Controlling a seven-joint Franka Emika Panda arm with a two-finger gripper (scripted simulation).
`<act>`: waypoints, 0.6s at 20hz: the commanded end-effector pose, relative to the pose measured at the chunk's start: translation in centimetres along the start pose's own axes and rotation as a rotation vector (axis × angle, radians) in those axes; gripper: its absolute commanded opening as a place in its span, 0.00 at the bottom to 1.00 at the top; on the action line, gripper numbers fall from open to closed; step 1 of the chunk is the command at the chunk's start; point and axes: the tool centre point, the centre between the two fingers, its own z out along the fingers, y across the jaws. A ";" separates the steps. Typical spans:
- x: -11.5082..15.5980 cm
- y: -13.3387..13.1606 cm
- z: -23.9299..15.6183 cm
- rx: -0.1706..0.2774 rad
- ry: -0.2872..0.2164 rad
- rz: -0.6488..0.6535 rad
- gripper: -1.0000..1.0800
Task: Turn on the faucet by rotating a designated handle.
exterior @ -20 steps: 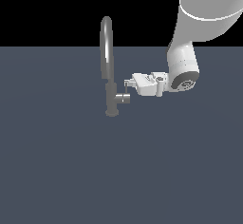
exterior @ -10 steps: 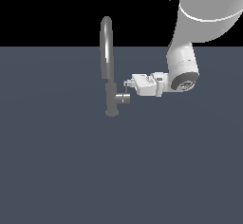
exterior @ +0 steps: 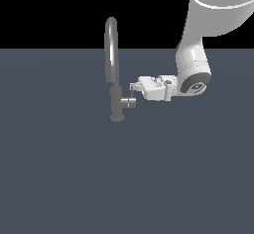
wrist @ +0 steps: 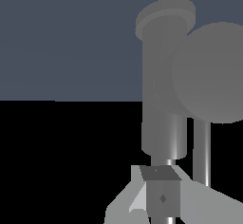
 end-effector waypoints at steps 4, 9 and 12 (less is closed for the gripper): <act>-0.4 1.1 0.0 0.000 0.000 0.000 0.00; -0.2 1.6 0.0 0.003 0.001 0.001 0.00; -0.2 2.3 0.0 0.002 0.001 0.000 0.00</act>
